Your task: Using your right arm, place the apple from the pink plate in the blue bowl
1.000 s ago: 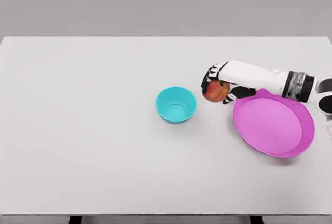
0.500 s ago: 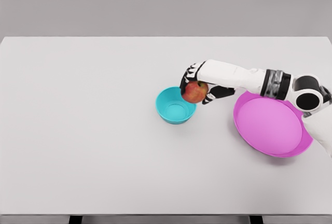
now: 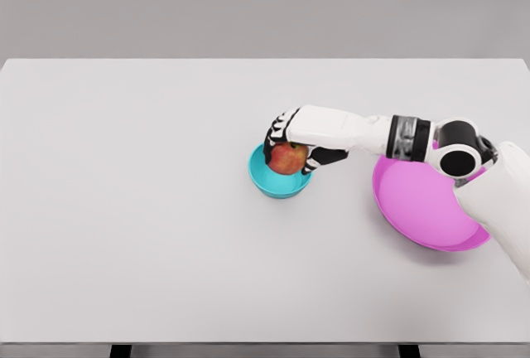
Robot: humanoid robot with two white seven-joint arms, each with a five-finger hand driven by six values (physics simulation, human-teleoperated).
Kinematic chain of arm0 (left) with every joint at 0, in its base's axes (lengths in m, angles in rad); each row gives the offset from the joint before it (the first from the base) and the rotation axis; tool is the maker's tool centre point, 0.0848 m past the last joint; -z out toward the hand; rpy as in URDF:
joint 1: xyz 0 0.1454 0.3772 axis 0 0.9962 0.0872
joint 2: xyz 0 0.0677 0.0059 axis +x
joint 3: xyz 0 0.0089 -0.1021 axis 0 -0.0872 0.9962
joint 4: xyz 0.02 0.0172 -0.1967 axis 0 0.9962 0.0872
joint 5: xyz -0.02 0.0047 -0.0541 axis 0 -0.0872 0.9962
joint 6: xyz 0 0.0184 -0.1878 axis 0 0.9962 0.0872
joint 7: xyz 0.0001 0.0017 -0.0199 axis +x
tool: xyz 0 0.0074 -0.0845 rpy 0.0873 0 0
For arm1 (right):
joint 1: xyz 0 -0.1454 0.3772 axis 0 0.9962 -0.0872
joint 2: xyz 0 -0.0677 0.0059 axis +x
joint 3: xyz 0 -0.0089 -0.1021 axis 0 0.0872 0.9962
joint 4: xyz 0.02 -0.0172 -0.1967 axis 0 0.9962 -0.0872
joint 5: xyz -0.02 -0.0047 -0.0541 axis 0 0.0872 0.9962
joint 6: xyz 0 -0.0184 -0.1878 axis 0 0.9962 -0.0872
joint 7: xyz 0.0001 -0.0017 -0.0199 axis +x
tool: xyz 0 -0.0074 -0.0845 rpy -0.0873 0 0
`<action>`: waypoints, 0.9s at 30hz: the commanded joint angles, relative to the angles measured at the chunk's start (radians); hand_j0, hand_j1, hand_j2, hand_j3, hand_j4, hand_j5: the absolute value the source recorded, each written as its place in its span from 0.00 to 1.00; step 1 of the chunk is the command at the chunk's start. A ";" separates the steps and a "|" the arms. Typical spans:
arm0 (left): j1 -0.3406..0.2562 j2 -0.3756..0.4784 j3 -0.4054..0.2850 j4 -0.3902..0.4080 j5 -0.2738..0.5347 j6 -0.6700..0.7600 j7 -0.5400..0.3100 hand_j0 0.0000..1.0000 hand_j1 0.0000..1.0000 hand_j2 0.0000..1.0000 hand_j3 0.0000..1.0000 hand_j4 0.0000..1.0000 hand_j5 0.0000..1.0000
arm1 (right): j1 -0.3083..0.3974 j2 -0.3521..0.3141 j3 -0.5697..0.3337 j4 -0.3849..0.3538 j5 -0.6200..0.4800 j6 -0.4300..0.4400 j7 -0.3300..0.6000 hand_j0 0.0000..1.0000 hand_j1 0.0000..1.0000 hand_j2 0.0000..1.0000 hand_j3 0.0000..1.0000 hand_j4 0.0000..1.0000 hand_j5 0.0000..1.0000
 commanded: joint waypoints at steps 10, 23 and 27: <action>0.000 0.000 0.000 0.000 0.000 0.000 0.000 1.00 1.00 1.00 1.00 1.00 1.00 | -0.008 0.002 0.014 -0.001 0.008 0.003 -0.001 1.00 1.00 1.00 1.00 1.00 1.00; 0.000 0.000 0.000 0.000 0.000 0.000 0.000 1.00 1.00 1.00 1.00 1.00 1.00 | -0.012 -0.044 -0.024 -0.106 -0.001 0.003 -0.001 1.00 1.00 1.00 1.00 1.00 1.00; 0.000 0.000 0.000 0.000 0.000 0.000 0.000 1.00 1.00 1.00 1.00 1.00 1.00 | 0.008 -0.137 -0.173 -0.149 -0.007 0.003 -0.001 1.00 1.00 1.00 1.00 1.00 1.00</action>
